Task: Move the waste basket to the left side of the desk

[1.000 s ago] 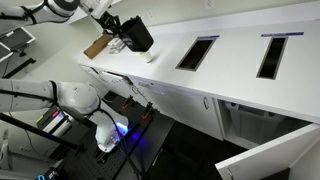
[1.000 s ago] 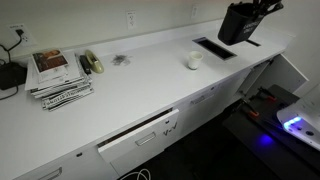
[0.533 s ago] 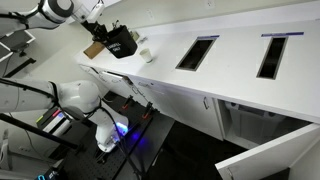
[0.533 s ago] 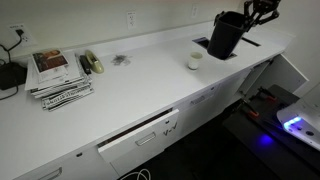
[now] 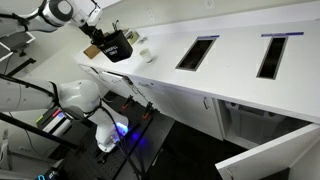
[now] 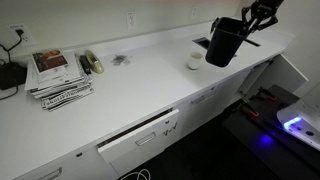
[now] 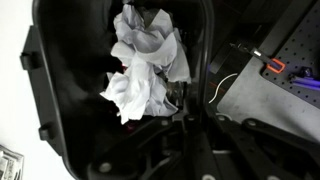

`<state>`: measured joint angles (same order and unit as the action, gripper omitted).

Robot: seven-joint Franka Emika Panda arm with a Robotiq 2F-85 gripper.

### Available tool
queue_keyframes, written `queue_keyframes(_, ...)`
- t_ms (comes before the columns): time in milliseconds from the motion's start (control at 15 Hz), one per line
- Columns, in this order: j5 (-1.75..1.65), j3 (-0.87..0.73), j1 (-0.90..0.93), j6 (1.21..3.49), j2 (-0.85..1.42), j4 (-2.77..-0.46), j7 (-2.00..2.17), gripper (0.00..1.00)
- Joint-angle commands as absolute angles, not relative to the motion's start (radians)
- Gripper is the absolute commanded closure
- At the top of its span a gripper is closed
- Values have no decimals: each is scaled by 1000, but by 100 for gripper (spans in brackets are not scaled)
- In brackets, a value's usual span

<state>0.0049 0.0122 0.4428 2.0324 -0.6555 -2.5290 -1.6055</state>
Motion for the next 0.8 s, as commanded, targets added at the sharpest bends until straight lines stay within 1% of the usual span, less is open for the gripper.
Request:
queue_keyframes(0, 39, 9, 427, 2060, -659, -2536, -1645, 98)
queue_keyframes(200, 105, 18, 471, 2129, -579, -2487, -1697, 98)
queue_keyframes(733, 34, 209, 470, 2275, -257, -2274, -1710, 98)
